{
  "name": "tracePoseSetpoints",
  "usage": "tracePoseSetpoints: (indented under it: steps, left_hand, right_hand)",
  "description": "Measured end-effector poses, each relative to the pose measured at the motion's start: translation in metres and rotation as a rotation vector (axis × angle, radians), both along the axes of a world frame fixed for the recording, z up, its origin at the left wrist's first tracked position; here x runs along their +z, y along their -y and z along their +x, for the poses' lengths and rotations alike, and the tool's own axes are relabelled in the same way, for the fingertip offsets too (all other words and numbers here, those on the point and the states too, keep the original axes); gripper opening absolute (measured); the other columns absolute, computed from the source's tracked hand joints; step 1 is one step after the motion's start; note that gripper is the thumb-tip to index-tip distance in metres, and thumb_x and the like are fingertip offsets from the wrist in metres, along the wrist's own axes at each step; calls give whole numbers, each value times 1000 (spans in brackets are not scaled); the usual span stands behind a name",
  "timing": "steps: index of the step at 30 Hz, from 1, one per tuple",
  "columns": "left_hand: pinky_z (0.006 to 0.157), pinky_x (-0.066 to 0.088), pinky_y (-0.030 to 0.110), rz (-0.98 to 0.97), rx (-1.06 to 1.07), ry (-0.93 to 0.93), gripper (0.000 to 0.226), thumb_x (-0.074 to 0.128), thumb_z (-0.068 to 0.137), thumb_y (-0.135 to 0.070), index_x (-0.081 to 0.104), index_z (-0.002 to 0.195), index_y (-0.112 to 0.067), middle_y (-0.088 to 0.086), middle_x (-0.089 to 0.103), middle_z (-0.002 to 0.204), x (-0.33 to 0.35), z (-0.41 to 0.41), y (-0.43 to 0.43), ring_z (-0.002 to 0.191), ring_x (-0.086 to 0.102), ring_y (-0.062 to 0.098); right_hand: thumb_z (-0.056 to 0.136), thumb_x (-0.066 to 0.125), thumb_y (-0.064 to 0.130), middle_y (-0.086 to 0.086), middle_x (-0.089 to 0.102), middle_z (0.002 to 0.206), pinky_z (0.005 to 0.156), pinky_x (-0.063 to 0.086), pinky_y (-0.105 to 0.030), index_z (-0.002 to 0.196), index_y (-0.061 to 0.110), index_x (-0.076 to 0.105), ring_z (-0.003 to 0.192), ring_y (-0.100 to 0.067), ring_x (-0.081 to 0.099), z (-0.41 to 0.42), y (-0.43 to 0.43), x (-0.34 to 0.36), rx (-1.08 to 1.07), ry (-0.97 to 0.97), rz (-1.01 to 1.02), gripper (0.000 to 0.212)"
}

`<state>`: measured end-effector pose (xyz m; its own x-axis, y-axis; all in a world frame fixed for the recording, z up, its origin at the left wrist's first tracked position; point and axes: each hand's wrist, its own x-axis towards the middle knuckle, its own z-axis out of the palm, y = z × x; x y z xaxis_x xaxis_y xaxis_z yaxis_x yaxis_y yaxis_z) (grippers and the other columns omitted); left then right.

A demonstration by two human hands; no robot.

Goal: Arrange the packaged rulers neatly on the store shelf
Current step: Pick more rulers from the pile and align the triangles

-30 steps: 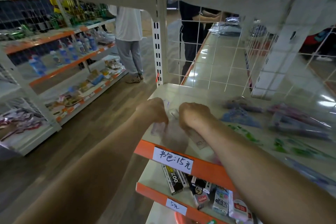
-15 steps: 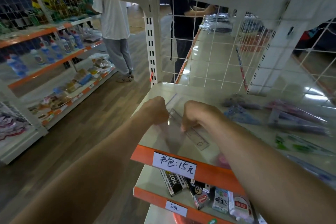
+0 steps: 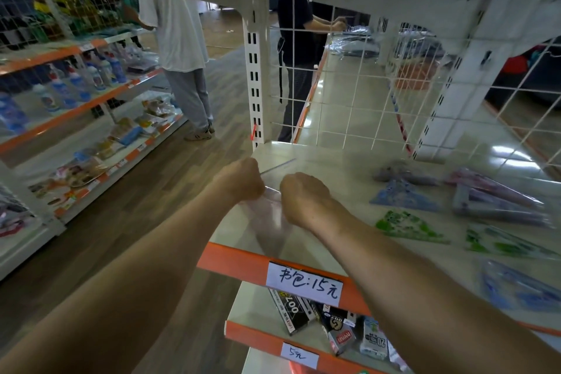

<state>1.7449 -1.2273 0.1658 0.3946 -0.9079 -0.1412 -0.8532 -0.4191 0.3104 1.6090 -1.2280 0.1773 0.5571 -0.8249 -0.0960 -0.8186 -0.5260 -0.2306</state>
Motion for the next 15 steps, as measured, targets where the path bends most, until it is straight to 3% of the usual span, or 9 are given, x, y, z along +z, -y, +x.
tracePoseSetpoints:
  steps: [4,10,15]
  left_hand:
    - [71,49,31,50,100,-78,30,62,83,-29,62,103,-7,12,62,103,-4,35,-5,88,59,25]
    - [37,29,17,-1,231,-419,17,62,85,-13,65,85,3,9,51,64,2,59,-22,49,39,16]
    - [43,34,22,-189,292,-674,11,64,86,-10,69,84,0,8,60,69,12,69,-34,51,44,13]
  right_hand:
    - [91,51,9,-17,55,121,86,45,-31,115,5,62,111,-35,55,17,6,-9,45,32,-1,26]
    - [92,52,13,-14,48,127,99,44,-36,124,12,60,116,-33,52,39,13,-17,109,92,63,34]
    - [84,62,20,-4,62,115,88,47,-27,117,19,66,106,-23,59,24,30,-13,49,210,190,32]
